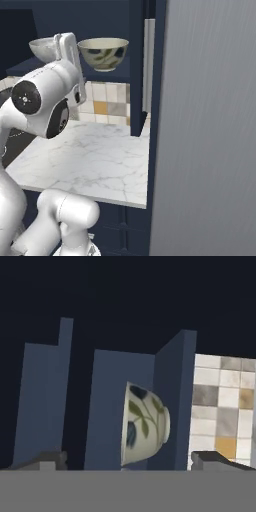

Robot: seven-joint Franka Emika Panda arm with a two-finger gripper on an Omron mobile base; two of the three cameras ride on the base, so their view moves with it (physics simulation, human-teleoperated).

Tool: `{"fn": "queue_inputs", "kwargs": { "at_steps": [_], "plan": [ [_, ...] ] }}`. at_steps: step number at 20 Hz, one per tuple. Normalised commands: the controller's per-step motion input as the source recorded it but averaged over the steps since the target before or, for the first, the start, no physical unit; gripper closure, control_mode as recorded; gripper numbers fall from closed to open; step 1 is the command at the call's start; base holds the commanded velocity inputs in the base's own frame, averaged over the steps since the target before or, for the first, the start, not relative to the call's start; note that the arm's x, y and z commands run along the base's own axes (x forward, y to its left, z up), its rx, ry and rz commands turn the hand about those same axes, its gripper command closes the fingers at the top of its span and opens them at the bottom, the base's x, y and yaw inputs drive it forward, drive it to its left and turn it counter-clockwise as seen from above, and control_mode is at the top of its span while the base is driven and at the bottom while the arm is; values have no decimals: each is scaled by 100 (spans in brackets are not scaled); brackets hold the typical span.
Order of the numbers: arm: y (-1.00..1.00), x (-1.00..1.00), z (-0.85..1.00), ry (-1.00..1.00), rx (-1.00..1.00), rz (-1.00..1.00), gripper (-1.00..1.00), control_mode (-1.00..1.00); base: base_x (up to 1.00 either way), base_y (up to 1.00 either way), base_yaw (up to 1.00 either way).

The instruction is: Open the cabinet. Pick the bowls from the counter and place them in the cabinet. Then close the cabinet.

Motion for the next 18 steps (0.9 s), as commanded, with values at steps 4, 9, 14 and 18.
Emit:
{"fn": "queue_inputs", "kwargs": {
  "at_steps": [4, 9, 14, 18],
  "plan": [
    [-3, -92, 26, 14, -1, -3, -100, -100, 0, 0, 0],
    [-24, -88, 8, 12, 0, -1, -100, -100, 0, 0, 0],
    [-18, -84, -4, 0, 0, 0, -100, -100, 0, 0, 0],
    [-24, -70, -8, -3, 0, 0, -100, -100, 0, 0, 0]
  ]
}}
